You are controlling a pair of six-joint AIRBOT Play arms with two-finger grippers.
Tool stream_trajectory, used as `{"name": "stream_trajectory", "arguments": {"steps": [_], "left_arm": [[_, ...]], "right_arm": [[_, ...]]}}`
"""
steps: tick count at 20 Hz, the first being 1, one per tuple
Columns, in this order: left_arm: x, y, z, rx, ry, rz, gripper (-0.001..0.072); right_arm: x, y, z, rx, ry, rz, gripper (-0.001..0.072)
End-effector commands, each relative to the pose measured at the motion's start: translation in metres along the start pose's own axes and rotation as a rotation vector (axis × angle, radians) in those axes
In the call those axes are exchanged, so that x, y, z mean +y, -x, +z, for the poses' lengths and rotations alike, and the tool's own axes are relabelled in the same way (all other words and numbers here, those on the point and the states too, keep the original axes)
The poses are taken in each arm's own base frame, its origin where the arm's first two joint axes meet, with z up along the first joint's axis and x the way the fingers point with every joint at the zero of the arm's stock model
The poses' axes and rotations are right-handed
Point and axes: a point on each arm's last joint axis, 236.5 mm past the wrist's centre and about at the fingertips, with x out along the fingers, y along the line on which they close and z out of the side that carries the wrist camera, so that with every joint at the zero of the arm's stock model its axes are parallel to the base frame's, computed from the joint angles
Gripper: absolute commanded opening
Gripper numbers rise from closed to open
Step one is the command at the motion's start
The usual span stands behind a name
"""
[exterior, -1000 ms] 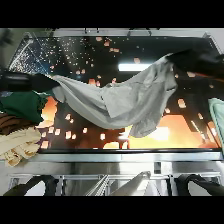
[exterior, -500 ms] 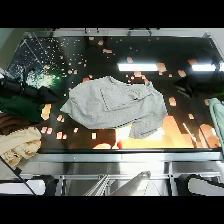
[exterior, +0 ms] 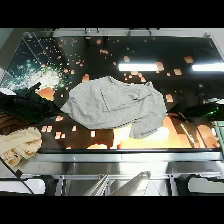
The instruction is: Fold the shirts.
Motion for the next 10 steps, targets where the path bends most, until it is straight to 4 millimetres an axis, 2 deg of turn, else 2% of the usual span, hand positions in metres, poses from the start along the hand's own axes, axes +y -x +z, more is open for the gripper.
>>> {"name": "stream_trajectory", "arguments": {"steps": [1,4,5,6,7,8,9,10], "left_arm": [[-0.001,-0.021,0.009,-0.013,-0.036,0.039,0.0343],[-0.019,-0.048,0.019,0.034,-0.074,0.007,0.0344],[-0.030,-0.057,0.024,0.043,-0.086,-0.017,0.0344],[-0.039,-0.064,0.029,0.055,-0.100,-0.035,0.0345],[-0.048,-0.071,0.031,0.074,-0.118,-0.051,0.0342],[-0.055,-0.075,0.029,0.106,-0.139,-0.061,0.0172],[-0.056,-0.075,0.023,0.150,-0.155,-0.066,0.0005],[-0.060,-0.068,0.018,0.180,-0.153,-0.079,0.0004]], "right_arm": [[0.000,-0.037,-0.020,0.093,-0.028,0.019,0.0459],[0.024,-0.054,-0.017,0.086,-0.004,0.084,0.0457],[0.030,-0.054,-0.013,0.076,-0.003,0.097,0.0424],[0.037,-0.053,-0.011,0.074,-0.002,0.117,0.0223],[0.043,-0.050,-0.011,0.082,0.001,0.138,0.0075],[0.049,-0.047,-0.015,0.103,0.014,0.157,0.0010],[0.056,-0.042,-0.018,0.122,0.042,0.171,0.0013],[0.064,-0.031,-0.020,0.135,0.071,0.185,0.0013]]}}
